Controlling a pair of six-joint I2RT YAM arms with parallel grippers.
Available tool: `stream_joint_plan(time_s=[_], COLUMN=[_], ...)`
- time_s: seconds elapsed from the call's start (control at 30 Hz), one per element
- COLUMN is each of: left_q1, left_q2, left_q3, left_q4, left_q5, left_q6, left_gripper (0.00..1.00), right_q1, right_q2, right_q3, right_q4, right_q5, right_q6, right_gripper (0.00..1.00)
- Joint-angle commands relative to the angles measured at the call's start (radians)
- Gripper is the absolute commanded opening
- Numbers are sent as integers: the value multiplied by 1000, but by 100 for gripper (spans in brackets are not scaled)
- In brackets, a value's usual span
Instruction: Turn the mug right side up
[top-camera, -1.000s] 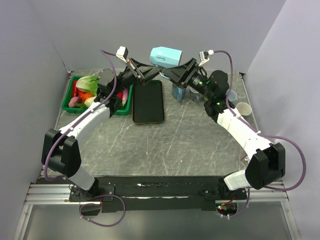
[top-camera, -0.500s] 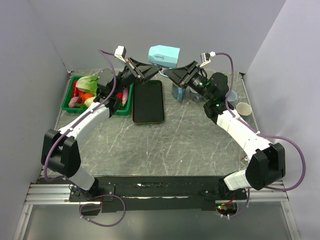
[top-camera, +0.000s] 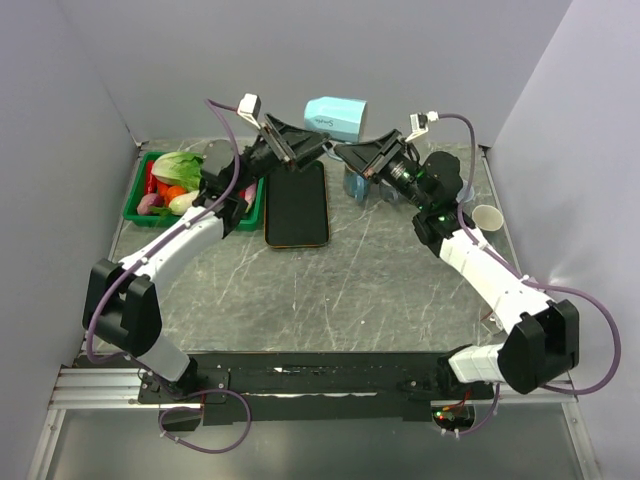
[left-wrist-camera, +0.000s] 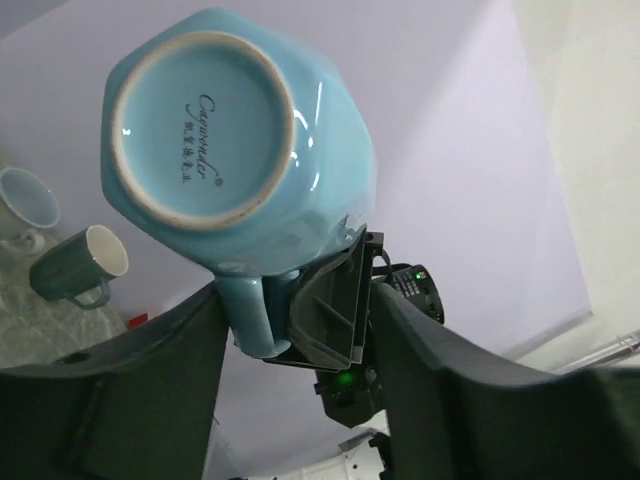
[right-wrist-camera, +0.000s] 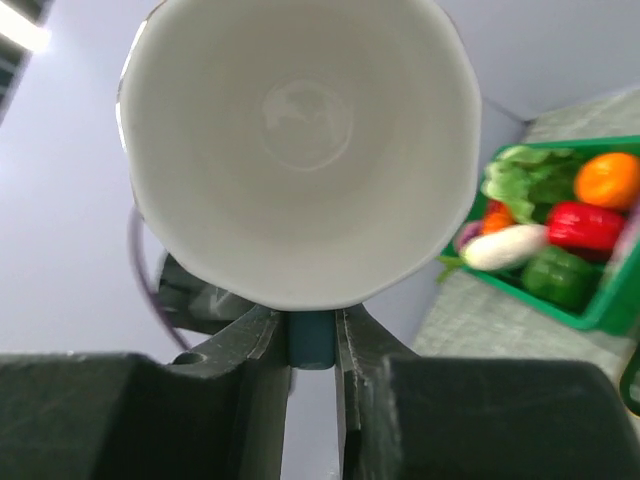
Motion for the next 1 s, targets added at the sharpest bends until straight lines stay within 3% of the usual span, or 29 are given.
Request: stream_joint_plan(time_s=[0.0, 0.07, 0.23, 0.33, 0.47, 0.63, 0.83, 0.97], left_q1=[-27, -29, -27, -27, -26, -16, 8, 17], left_q2=[-52, -65, -100, -124, -166, -197, -189, -180], left_q3=[21, 30, 95, 111, 138, 153, 159, 162], left_q4=[22, -72, -540, -767, -932, -985, -985, -985], left_q5=[61, 52, -52, -170, -371, -466, -434, -405], left_q6=[61, 107, 351, 480, 618, 702, 706, 701], left_gripper=[67, 80, 99, 96, 96, 96, 96, 96], right_q1=[-2, -8, -29, -39, -49, -59, -71, -120], right_q2=[-88, -112, -171, -195, -208, -215, -203, -185], right_q3=[9, 21, 66, 90, 116, 84, -2, -66], right_q4=[-72, -166, -385, -523, -673, -802, -824, -818], right_q5=[134, 154, 261, 345, 454, 547, 714, 745], right_q6=[-125, -185, -341, -442, -554, -680, -783, -789], right_gripper=[0, 0, 0, 0, 0, 0, 0, 0])
